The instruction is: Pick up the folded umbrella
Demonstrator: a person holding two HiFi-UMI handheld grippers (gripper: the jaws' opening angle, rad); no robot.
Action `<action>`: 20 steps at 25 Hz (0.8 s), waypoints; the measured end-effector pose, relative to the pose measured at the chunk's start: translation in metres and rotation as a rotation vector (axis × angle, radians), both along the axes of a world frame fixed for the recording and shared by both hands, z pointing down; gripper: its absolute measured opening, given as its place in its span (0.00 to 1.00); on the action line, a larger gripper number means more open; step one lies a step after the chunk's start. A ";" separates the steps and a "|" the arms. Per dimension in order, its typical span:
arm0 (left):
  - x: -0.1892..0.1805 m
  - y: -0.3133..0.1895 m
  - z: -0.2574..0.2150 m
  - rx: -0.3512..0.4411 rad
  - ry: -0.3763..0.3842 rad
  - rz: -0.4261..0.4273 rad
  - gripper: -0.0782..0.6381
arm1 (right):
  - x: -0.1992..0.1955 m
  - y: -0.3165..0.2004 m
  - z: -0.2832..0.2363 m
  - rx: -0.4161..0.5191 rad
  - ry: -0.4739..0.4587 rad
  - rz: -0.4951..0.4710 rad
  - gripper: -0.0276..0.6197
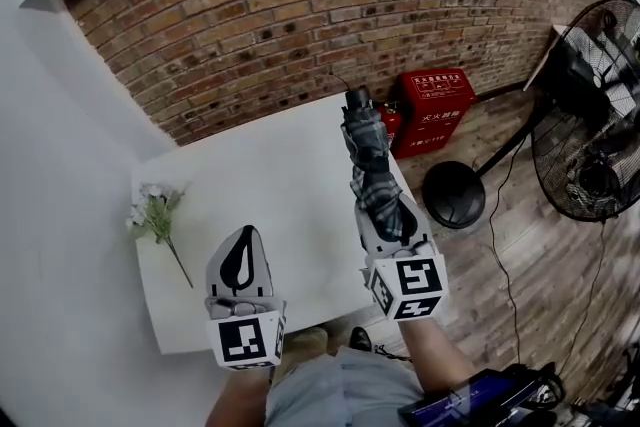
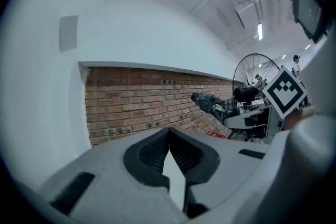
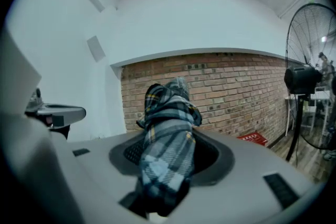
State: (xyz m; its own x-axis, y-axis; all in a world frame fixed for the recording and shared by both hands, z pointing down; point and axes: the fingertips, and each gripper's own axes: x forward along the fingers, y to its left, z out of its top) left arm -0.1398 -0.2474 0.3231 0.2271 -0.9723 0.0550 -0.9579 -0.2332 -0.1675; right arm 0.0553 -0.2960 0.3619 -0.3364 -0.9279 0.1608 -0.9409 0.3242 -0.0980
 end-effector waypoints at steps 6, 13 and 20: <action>0.008 0.013 -0.022 0.051 -0.006 -0.012 0.12 | 0.005 0.014 -0.026 0.057 -0.002 -0.023 0.35; 0.010 0.026 -0.045 0.103 -0.014 -0.042 0.12 | 0.009 0.029 -0.052 0.119 -0.011 -0.049 0.35; 0.018 0.043 -0.065 0.150 -0.019 -0.062 0.12 | 0.016 0.046 -0.079 0.184 -0.017 -0.070 0.35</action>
State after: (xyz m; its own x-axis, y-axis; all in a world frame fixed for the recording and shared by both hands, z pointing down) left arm -0.1218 -0.2043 0.2579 0.1664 -0.9821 -0.0879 -0.9660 -0.1445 -0.2144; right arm 0.0711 -0.2495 0.2832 -0.4027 -0.9152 -0.0154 -0.9141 0.4029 -0.0463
